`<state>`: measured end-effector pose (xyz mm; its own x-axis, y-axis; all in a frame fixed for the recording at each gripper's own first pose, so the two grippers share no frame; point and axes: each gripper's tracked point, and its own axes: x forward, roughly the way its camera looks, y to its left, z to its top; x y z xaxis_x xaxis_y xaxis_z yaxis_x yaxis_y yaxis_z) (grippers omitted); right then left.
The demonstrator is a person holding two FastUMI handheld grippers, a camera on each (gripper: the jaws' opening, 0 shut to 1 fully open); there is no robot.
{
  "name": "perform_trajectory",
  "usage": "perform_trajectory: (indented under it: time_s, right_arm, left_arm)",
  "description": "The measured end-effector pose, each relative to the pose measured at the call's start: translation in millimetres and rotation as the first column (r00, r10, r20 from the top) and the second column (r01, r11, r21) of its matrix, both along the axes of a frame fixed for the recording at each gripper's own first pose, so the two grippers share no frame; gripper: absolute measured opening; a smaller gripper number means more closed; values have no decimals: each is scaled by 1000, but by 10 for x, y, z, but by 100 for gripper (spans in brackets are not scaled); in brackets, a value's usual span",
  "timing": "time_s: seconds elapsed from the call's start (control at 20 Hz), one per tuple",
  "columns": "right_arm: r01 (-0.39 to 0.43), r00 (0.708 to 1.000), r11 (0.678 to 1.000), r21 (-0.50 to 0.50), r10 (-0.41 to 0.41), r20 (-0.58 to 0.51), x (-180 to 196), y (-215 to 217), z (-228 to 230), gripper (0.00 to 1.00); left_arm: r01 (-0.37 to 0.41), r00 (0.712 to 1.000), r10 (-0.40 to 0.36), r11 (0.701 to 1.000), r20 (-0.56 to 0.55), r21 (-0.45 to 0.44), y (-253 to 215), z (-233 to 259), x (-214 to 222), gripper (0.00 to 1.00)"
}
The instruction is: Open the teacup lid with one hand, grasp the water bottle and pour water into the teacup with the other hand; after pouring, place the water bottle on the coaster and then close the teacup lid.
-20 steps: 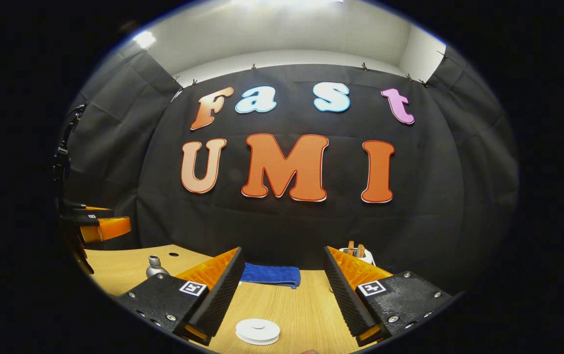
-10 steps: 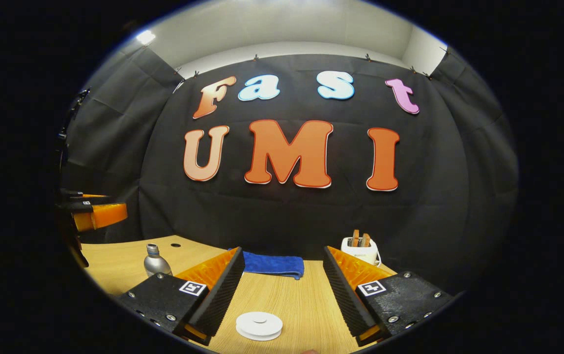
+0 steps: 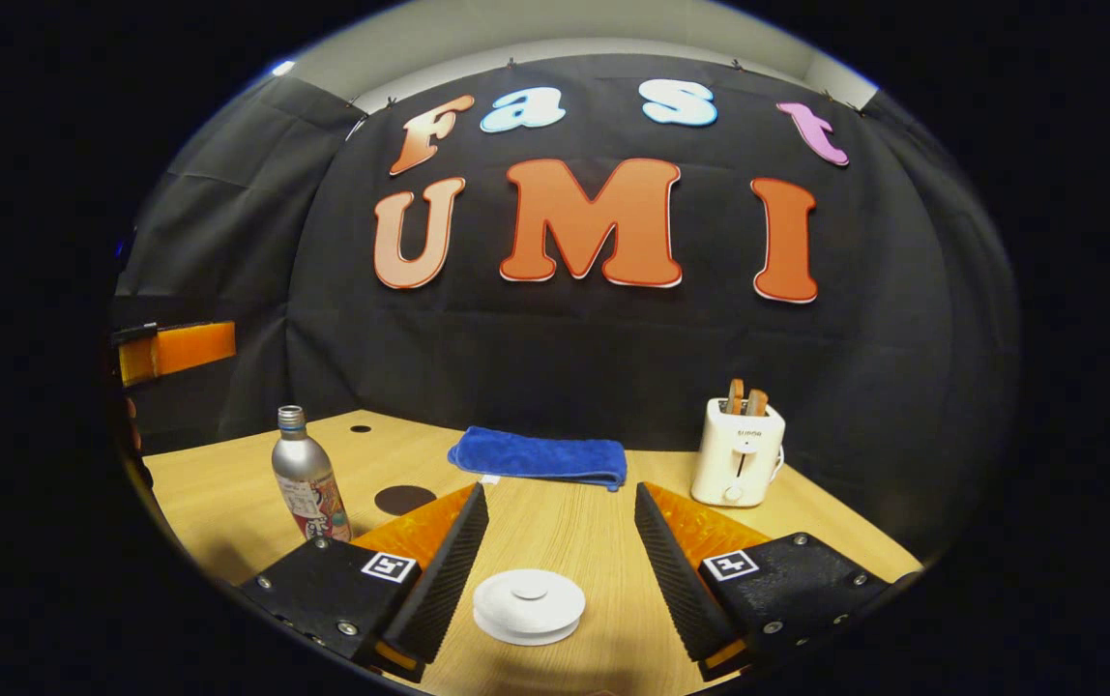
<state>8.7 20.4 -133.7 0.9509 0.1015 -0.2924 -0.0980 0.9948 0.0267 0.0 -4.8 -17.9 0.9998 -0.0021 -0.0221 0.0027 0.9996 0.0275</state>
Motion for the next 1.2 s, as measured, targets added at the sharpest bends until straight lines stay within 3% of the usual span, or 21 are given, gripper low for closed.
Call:
perform_trajectory:
  time_s: [0.45,0.65,0.85,1.0,1.1,1.2]
  right_arm:
    - [-22,992,1000,15,23,-121,25,92,-636,88]
    - [-43,985,999,-2,42,-166,26,151,-832,80]
    - [-51,982,998,-31,44,-183,52,180,-925,63]
    - [-70,977,997,-17,65,-202,42,267,-977,59]
    - [-68,977,997,-24,62,-205,58,271,-988,43]
    - [-63,977,997,-37,54,-205,77,266,-981,39]
  left_arm:
    - [-18,999,18,1000,-42,2,74,-188,29,98]
    - [-21,998,22,1000,-58,7,92,-267,47,98]
    - [-22,997,22,1000,-72,5,104,-347,57,98]
    - [-22,996,22,1000,-81,2,110,-388,54,95]
    - [-19,995,19,1000,-93,3,103,-442,76,96]
    - [-13,995,14,1000,-99,6,89,-460,76,96]
